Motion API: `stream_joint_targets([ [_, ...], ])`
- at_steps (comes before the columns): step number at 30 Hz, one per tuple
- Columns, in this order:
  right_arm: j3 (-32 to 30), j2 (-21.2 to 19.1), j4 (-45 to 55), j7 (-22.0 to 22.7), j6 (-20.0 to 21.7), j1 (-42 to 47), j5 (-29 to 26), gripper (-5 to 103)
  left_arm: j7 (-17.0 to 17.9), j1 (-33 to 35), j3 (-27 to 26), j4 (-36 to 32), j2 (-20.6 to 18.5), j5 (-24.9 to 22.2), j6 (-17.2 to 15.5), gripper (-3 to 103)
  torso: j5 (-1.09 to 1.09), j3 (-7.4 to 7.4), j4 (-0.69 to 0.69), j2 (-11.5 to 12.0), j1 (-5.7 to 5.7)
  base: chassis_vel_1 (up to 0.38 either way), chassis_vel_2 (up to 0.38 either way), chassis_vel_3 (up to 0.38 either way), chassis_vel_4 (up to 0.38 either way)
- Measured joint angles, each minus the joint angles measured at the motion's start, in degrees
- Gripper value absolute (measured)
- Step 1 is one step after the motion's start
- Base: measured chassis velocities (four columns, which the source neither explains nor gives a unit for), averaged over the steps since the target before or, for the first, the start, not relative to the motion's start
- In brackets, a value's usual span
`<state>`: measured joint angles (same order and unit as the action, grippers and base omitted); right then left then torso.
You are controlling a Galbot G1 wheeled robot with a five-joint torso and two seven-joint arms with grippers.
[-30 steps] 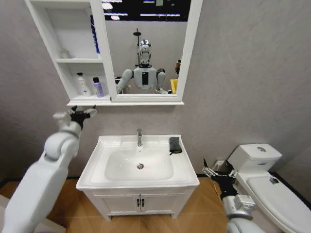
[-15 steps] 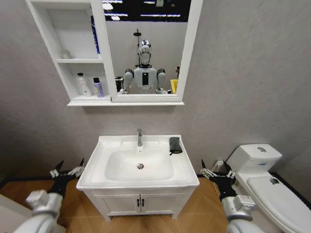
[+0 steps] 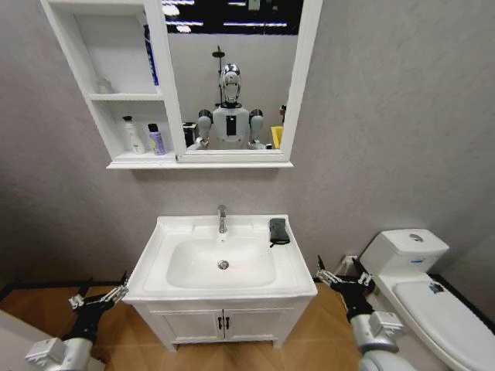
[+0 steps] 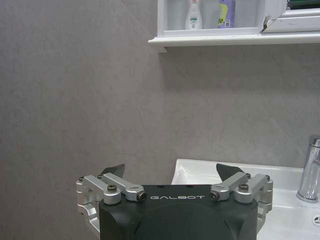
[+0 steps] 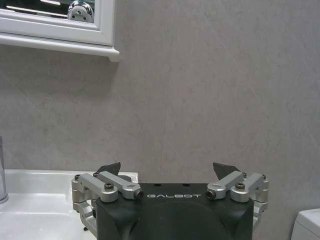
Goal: Move facial cleanser and shampoo from washbasin to cabinet, then wipe washbasin with towel.
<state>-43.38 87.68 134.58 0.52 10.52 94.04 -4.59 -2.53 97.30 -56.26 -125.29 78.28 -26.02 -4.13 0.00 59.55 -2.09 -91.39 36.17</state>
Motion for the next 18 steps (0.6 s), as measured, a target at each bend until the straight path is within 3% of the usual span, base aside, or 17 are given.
stream_joint_targets([
  [18, -0.92, 0.49, 0.36, -0.99, 0.46, 0.01, 0.31, 100, 0.23, -0.4, 0.26, 0.19, -0.25, -0.03, -0.28, 100, 0.0, 0.0, -0.01, 0.0, -0.01, 0.0, 0.0, 0.0, 0.0],
])
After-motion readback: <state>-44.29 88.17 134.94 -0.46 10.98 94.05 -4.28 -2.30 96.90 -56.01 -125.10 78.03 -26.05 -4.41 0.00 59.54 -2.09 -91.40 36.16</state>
